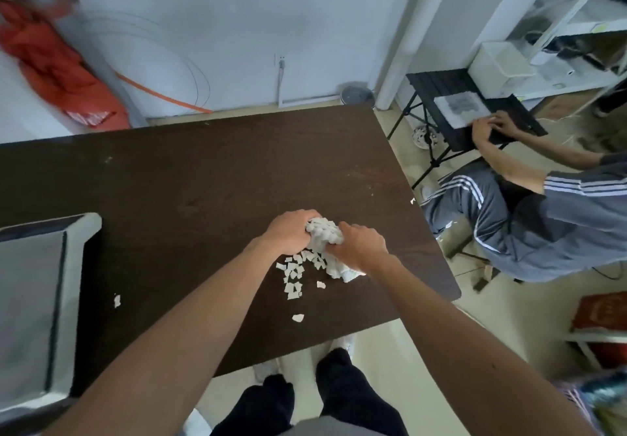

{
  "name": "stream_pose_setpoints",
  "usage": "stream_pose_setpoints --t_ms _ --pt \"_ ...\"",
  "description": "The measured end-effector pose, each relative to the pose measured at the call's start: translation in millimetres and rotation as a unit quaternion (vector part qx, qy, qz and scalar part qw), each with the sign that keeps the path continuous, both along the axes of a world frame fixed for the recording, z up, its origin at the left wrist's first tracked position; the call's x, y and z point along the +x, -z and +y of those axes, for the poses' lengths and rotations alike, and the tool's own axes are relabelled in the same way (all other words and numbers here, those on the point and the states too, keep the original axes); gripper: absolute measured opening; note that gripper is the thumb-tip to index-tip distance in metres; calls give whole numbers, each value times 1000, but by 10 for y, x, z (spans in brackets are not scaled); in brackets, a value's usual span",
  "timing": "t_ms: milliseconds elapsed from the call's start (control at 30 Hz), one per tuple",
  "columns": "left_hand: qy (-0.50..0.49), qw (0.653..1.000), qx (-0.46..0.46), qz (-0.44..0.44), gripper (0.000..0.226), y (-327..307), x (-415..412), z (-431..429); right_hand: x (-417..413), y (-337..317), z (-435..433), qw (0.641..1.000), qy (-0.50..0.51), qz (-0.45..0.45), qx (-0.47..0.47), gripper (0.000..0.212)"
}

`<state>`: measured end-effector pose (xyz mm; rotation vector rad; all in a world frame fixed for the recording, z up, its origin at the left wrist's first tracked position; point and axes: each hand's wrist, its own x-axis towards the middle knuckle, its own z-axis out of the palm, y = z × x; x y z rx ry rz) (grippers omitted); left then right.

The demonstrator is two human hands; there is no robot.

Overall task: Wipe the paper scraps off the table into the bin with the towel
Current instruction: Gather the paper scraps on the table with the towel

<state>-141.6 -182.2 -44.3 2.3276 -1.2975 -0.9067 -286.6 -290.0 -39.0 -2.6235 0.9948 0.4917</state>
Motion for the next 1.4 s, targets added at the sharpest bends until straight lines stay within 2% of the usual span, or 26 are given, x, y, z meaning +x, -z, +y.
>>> stream_pose_setpoints --t_ms 200,367,500,733,900,1000,1167,1300,1400 --pt "-25 999 1 -46 47 12 -108 95 92 -20 -17 997 -63 45 -4 50" --pt "20 994 15 -103 39 -68 -175 123 64 55 -84 994 -102 40 -2 57" --pt "15 990 37 -135 51 -61 -265 123 51 131 -111 992 -121 36 -9 72" --pt "-26 982 73 -170 59 -43 -462 34 47 83 -159 983 -184 18 -25 54" --pt "-60 980 64 -181 61 2 -526 27 70 74 -216 976 -217 9 -10 52" --pt "-61 979 58 -188 61 6 -533 37 27 97 -234 980 -199 -21 10 48" --pt "-58 981 39 -183 59 -96 -511 24 -181 246 -160 982 -130 -132 27 45" --pt "-43 983 34 -173 48 -240 -471 -124 -135 133 -320 981 -85 -126 117 38" --pt "-48 985 1 -166 46 -319 -432 -382 -111 29 -653 981 -106 -142 80 41"
